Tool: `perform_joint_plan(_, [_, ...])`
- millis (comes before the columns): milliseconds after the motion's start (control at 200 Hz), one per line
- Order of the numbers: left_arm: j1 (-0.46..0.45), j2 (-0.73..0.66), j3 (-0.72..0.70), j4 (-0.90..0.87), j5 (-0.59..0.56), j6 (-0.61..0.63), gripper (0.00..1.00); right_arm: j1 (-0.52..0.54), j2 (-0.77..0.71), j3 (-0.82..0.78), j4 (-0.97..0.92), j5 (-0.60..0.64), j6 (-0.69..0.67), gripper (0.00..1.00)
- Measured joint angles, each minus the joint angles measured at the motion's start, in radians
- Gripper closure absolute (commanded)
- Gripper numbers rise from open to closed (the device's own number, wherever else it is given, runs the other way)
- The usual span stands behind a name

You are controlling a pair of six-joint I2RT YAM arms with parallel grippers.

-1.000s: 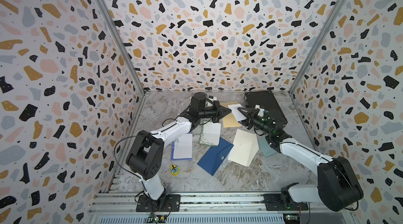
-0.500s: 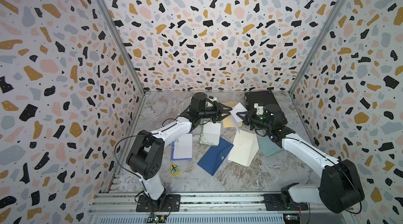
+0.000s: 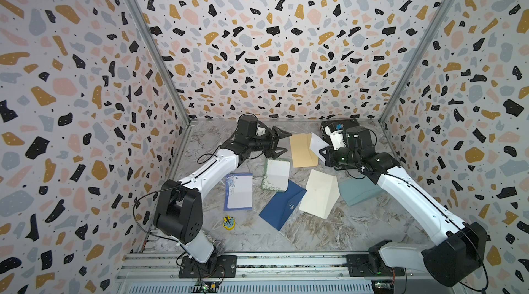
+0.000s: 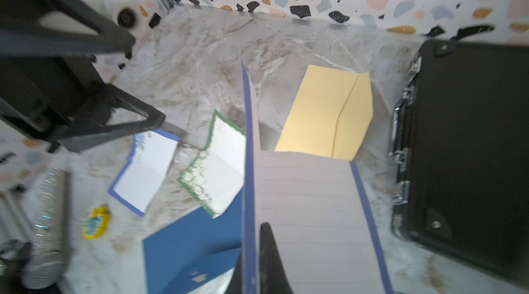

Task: Take the letter paper out of the envelope
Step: Unfold the letter paper.

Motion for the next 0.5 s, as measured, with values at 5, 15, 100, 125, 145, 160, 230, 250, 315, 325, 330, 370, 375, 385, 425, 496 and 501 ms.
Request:
perform_joint_plan(5, [0.000, 0.000, 0.000, 0.000, 0.000, 0.000, 0.26, 0.002, -0.002, -0.005, 0.004, 0.003, -0.014, 1.00])
perform_joint_plan(15, [0.000, 0.000, 0.000, -0.001, 0.000, -0.001, 0.26, 0.004, -0.003, -0.010, 0.008, 0.008, -0.027, 1.00])
perform_joint_plan(100, [0.000, 0.001, 0.000, -0.011, 0.013, -0.002, 0.24, 0.029, -0.032, -0.088, 0.085, 0.045, -0.177, 1.00])
perform_joint_plan(125, [0.000, 0.002, 0.000, -0.014, 0.017, -0.001, 0.22, 0.039, -0.047, -0.118, 0.119, 0.050, -0.225, 1.00])
perform_joint_plan(145, [0.000, 0.002, 0.000, -0.018, 0.022, 0.002, 0.20, 0.048, -0.061, -0.147, 0.147, 0.051, -0.267, 1.00])
perform_joint_plan(160, [0.000, 0.002, 0.000, -0.019, 0.024, 0.002, 0.19, 0.056, -0.073, -0.173, 0.176, 0.053, -0.298, 1.00])
perform_joint_plan(230, [0.000, 0.009, 0.002, -0.026, 0.039, 0.015, 0.14, 0.093, -0.122, -0.267, 0.259, 0.058, -0.437, 1.00])
perform_joint_plan(250, [0.000, 0.011, 0.003, -0.032, 0.042, 0.031, 0.14, 0.103, -0.131, -0.285, 0.270, 0.060, -0.475, 1.00])
perform_joint_plan(315, [0.000, 0.024, 0.020, -0.078, 0.049, 0.074, 0.14, 0.128, -0.139, -0.309, 0.294, 0.064, -0.570, 1.00])
perform_joint_plan(325, [0.000, 0.026, 0.023, -0.084, 0.051, 0.081, 0.15, 0.132, -0.138, -0.311, 0.299, 0.064, -0.584, 1.00])
perform_joint_plan(330, [0.000, 0.027, 0.025, -0.087, 0.051, 0.083, 0.15, 0.134, -0.138, -0.311, 0.301, 0.064, -0.592, 1.00])
perform_joint_plan(370, [0.000, 0.035, 0.039, -0.123, 0.056, 0.120, 0.15, 0.140, -0.138, -0.315, 0.317, 0.064, -0.636, 1.00])
perform_joint_plan(375, [0.000, 0.036, 0.040, -0.126, 0.057, 0.124, 0.15, 0.140, -0.138, -0.316, 0.320, 0.064, -0.645, 1.00])
perform_joint_plan(385, [0.000, 0.037, 0.044, -0.135, 0.058, 0.135, 0.15, 0.141, -0.138, -0.316, 0.323, 0.064, -0.652, 1.00])
perform_joint_plan(425, [0.000, 0.042, 0.053, -0.165, 0.068, 0.167, 0.16, 0.143, -0.140, -0.318, 0.339, 0.064, -0.692, 1.00])
perform_joint_plan(496, [0.000, 0.043, 0.058, -0.207, 0.083, 0.214, 0.20, 0.147, -0.142, -0.319, 0.357, 0.065, -0.743, 1.00])
perform_joint_plan(501, [0.000, 0.043, 0.058, -0.208, 0.084, 0.215, 0.20, 0.147, -0.142, -0.319, 0.357, 0.065, -0.746, 1.00])
